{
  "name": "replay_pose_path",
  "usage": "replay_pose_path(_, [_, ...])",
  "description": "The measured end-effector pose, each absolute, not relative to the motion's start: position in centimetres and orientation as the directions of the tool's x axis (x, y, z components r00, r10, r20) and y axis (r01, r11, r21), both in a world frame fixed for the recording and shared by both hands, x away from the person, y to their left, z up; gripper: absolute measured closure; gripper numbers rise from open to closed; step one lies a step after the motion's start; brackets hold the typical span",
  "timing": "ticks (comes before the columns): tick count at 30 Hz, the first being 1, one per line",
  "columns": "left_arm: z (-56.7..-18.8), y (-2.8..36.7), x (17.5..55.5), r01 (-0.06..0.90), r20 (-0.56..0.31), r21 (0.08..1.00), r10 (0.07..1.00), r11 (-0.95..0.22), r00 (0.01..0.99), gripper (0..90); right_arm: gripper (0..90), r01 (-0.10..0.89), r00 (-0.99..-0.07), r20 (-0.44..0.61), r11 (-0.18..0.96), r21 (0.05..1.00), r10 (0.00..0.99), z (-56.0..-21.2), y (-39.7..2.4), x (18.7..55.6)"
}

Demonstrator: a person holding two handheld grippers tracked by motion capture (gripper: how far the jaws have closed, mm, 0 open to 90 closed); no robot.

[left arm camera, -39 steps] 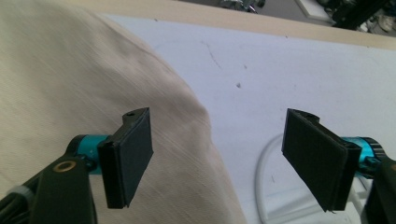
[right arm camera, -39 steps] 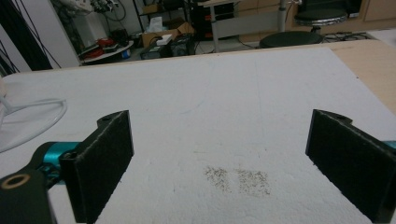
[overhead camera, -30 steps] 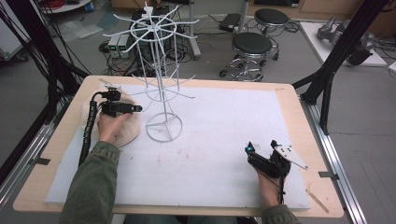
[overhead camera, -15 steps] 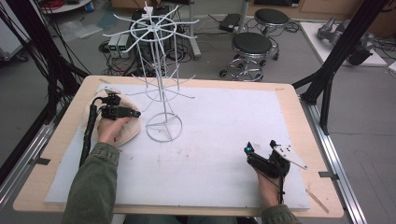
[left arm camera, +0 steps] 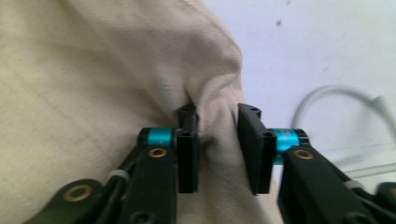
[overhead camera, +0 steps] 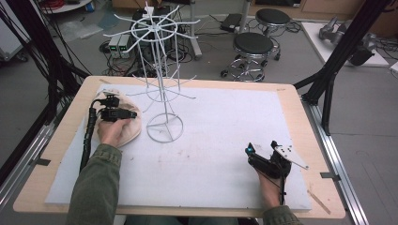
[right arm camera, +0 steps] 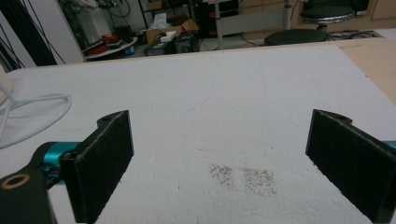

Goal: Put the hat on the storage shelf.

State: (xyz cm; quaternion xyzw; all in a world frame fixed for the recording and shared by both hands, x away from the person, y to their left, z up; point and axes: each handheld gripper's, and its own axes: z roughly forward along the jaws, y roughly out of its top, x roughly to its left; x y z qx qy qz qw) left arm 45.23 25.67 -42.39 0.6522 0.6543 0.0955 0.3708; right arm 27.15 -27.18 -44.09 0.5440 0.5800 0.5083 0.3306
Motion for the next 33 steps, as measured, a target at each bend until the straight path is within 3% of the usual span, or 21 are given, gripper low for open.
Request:
replay_pose_path(10, [-42.1,25.8,44.4,0.748,-0.412,0.646,0.894,0.152,0.175,80.0,6.6,0.298,-0.185,0.168,-0.108,0.948,0.968,-44.1,-27.2,27.1])
replay_pose_path(25, [-41.2,26.5,43.2,0.723,-0.383,0.681,0.898,0.116,0.217,81.9,6.6,0.297,-0.187,0.162,-0.101,0.949,0.969,-44.1,-27.3,27.2])
replay_pose_path(33, [-39.3,26.6,41.7,0.635,-0.353,0.767,0.888,0.095,0.294,81.8,6.6,0.3,-0.188,0.166,-0.104,0.948,0.968,-44.1,-27.2,27.1])
